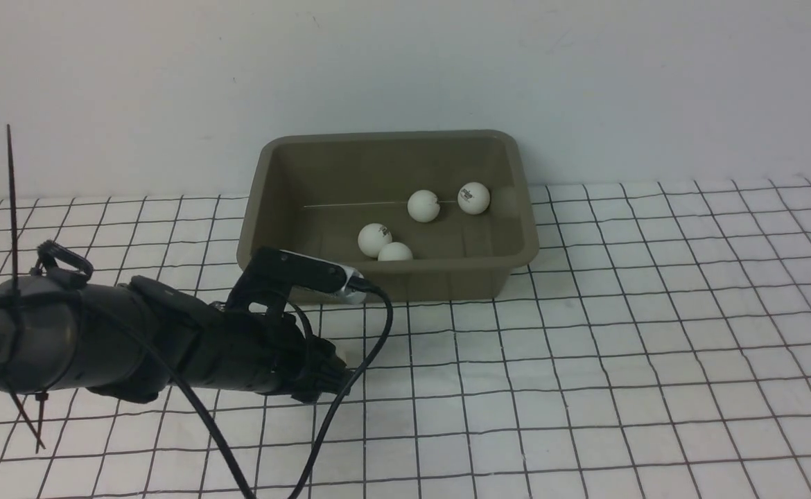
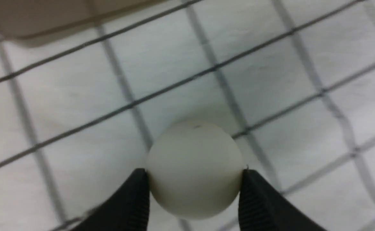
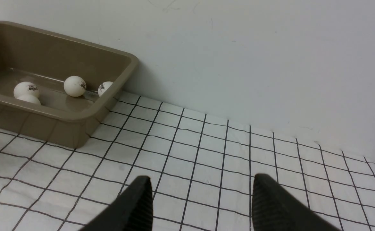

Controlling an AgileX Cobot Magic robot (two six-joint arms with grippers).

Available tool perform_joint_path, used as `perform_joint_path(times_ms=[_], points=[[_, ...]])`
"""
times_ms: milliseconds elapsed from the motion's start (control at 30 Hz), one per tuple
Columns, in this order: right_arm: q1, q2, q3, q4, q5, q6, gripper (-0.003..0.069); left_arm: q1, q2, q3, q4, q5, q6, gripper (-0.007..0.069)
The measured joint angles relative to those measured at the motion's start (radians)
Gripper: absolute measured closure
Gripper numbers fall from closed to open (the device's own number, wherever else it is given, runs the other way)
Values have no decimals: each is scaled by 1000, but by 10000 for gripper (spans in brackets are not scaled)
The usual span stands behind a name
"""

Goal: Put the table tennis balls into the box on the white checkered tablecloth.
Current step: 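Reach for and grasp a ping pong ball on the table beside the basket, then drop the ball into the bin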

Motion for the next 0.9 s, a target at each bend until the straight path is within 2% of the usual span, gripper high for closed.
perform_joint_path(times_ms=[200,333,467,500,533,700,900], points=[[0,0,0,0,0,0,270,-1,-98,0,-1,208,26,305],[0,0,0,0,0,0,270,-1,-165,-17,-24,273,85,305],[0,0,0,0,0,0,270,-1,-186,-93,-113,165,244,305],[0,0,0,0,0,0,270,-1,-185,-98,-118,158,244,305],[0,0,0,0,0,0,270,-1,-166,-147,-170,80,350,305],[0,0,0,0,3,0,270,18,-73,-270,-281,-45,523,305],[0,0,0,0,23,0,270,83,37,-335,-327,-63,655,305]])
